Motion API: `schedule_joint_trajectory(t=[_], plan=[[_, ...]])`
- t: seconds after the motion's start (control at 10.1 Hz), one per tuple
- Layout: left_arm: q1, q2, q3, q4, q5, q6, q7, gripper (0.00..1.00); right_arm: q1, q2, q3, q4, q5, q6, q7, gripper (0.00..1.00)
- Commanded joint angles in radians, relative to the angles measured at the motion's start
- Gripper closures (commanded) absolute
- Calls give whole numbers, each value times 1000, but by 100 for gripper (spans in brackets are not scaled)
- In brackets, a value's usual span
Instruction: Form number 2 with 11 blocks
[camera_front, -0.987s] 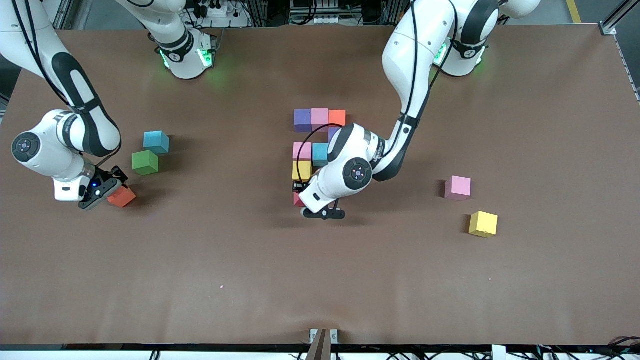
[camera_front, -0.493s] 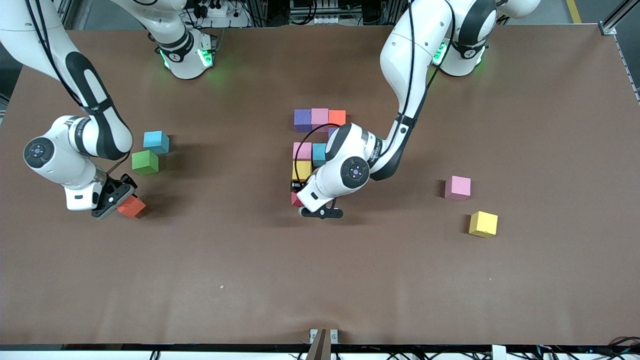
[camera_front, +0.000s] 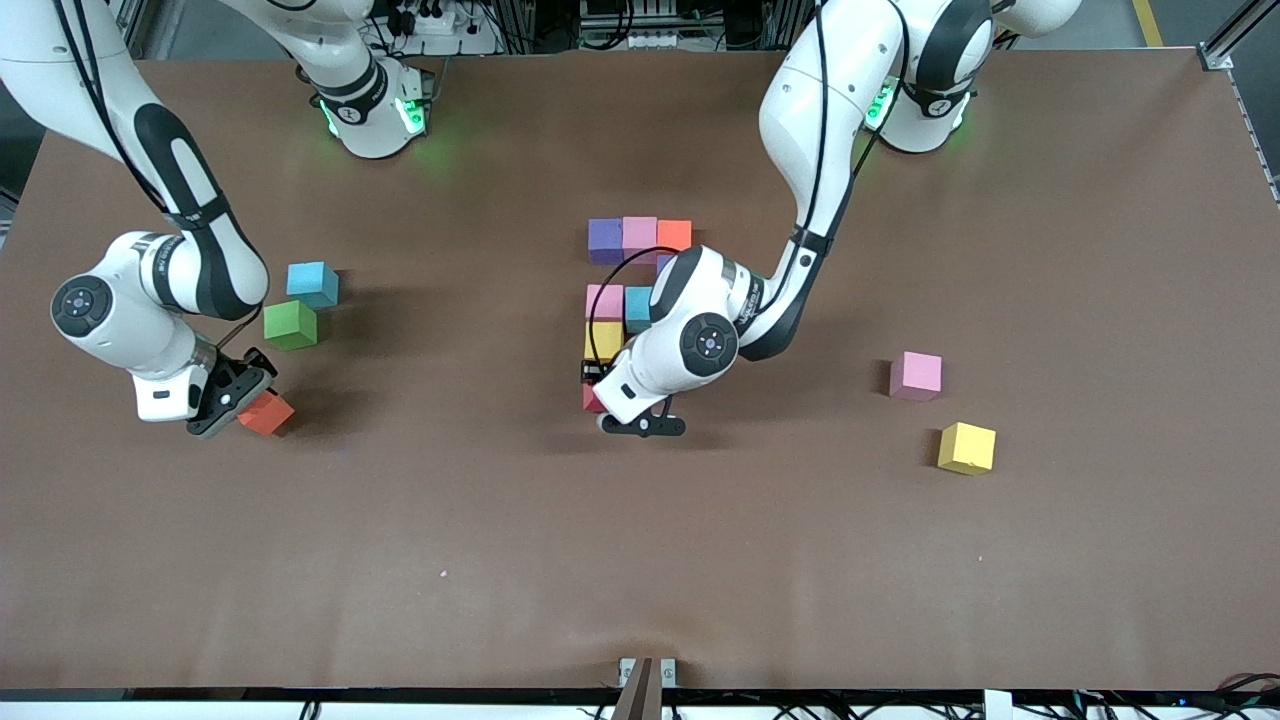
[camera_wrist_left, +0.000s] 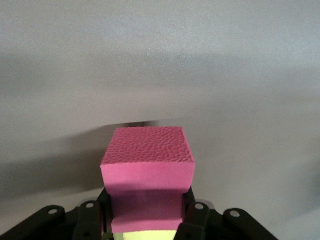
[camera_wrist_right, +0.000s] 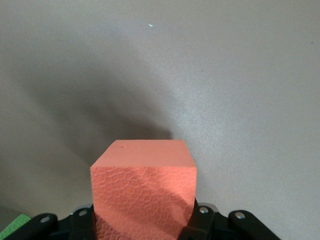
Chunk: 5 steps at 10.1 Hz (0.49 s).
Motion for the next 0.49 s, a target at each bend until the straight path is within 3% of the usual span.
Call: schedule_joint_trajectory(t=[0.0, 0.39], plan=[[-25, 30, 33, 33, -34, -6, -5, 68, 6, -16, 6, -7, 11, -11, -10, 56], [-33, 28, 33, 27, -34, -9, -6, 68, 25, -16, 6, -5, 11, -22, -4, 56]])
